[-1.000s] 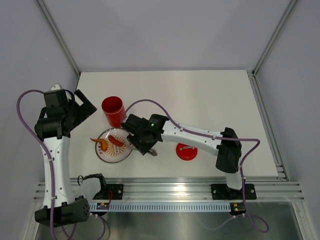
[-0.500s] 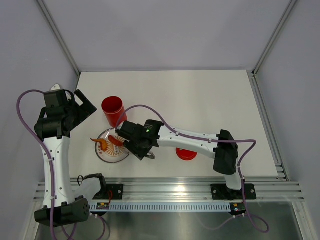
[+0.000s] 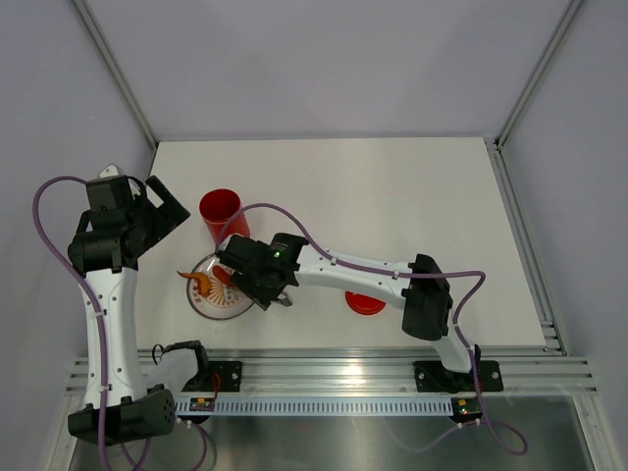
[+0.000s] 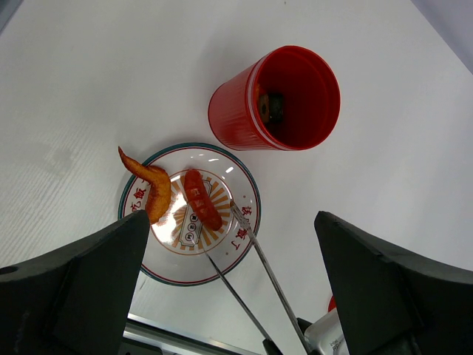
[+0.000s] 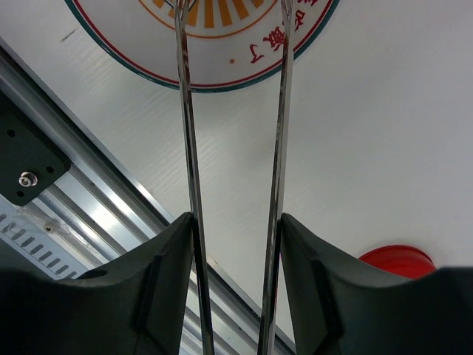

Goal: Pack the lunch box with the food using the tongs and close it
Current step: Pick up the fake food from the plate.

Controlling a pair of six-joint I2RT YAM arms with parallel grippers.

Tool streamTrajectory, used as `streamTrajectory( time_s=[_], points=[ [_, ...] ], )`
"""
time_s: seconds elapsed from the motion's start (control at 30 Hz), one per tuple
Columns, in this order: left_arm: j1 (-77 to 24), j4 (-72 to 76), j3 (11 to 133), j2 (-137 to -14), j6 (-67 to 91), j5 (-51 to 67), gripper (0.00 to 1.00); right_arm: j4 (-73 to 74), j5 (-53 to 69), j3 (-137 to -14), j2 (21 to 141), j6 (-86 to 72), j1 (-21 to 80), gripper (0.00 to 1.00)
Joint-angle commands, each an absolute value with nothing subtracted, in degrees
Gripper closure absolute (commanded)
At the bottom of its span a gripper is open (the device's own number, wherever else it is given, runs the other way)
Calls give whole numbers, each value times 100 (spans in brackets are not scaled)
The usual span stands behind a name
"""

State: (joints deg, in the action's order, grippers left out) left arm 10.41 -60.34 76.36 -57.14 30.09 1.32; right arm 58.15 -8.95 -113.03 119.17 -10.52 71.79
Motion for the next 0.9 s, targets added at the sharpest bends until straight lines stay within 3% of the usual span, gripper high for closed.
streamTrajectory(
  time_s=[0.0, 0.27, 0.47, 0.5, 0.67, 0.87],
  points=[
    [1063, -5889, 7734, -5669, 2953, 88, 1, 5730, -879, -11751, 12119, -879, 7225, 44],
    [1063, -5889, 7761, -5669, 2944, 70, 1, 5783, -835, -12102, 12436, -826, 7216, 49],
    [1072, -5889, 7752, -5687, 2953, 62, 1, 5801, -861, -12024, 12287, -826, 7216, 69],
    [1064, -5880, 7752, -5687, 2944, 70, 1, 5827, -861, -12032, 12235, -826, 7216, 77],
    [1063, -5880, 7770, -5704, 2944, 62, 1, 5810, -835, -11962, 11910, -817, 7216, 98],
    [1063, -5871, 7787, -5722, 2953, 70, 1, 5696, -861, -11900, 11418, -809, 7216, 100]
  ],
)
